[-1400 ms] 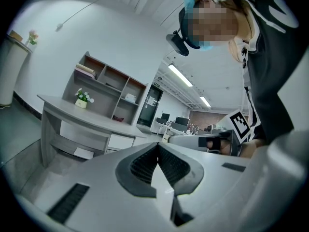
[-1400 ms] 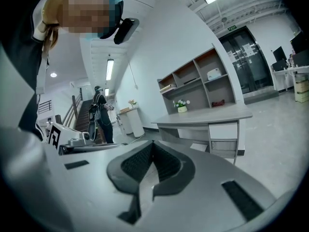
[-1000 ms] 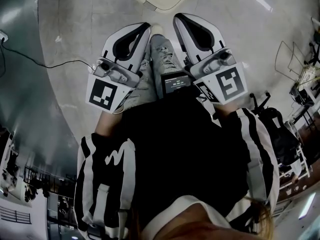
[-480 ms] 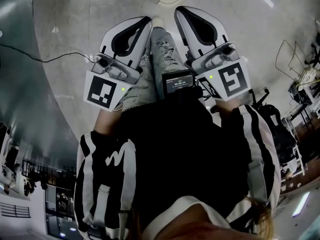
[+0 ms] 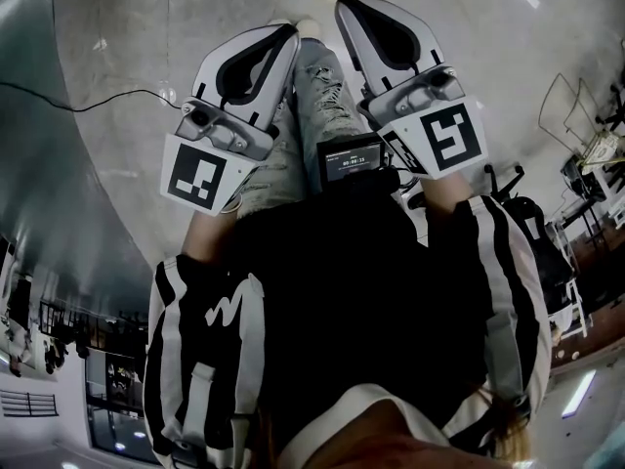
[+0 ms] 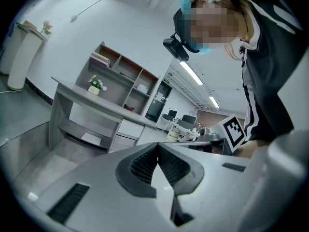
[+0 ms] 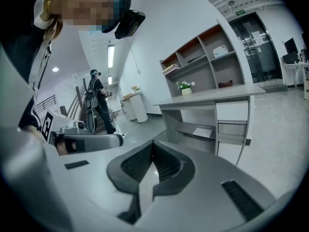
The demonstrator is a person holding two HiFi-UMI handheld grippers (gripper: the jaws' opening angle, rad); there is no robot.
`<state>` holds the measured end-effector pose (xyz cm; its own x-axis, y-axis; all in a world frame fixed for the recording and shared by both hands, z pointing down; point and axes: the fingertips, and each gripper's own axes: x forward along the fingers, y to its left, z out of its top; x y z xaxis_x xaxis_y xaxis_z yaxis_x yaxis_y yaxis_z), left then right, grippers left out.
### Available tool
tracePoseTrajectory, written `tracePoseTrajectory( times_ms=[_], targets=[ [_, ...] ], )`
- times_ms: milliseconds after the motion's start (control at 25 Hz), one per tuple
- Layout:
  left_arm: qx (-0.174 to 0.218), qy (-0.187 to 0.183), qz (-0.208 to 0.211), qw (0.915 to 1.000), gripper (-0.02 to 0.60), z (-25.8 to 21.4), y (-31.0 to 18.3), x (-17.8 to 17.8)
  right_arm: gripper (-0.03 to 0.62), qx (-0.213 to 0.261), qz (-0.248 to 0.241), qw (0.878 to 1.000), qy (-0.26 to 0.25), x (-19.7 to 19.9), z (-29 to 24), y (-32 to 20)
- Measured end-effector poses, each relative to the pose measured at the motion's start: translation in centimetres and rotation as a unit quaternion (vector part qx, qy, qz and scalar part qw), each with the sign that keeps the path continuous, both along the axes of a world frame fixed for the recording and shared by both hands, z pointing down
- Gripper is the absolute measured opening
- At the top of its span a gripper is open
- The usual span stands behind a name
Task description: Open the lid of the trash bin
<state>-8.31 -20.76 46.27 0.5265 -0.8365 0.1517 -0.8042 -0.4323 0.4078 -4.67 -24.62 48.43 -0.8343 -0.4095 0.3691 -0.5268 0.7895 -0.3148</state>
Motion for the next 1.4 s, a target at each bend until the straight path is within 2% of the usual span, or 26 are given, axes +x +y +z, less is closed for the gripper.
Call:
tracePoseTrajectory(
  times_ms=[520, 680, 880, 1400],
  targets=[
    [-0.002, 0.006, 0.0, 1.0, 0.005, 0.2, 0.7, 0.7, 0.005, 0.0, -0.03, 0.999, 0.038, -1.1, 4.2, 0.3],
    [-0.004, 0.005, -0.001, 1.0, 0.005, 0.3, 0.9, 0.8, 0.005, 0.014, -0.041, 0.998, 0.054, -1.4, 5.9, 0.1],
    [-0.012, 0.006, -0.002, 0.9999, 0.005, 1.0, 1.3, 0.7, 0.005, -0.002, -0.052, 0.996, 0.077, -1.6, 9.1, 0.4],
    [-0.021, 0.011, 0.003, 0.9997, 0.005, 1.6, 1.6, 1.2, 0.005, -0.009, -0.069, 0.99, 0.12, -1.8, 14.6, 0.4]
  ],
)
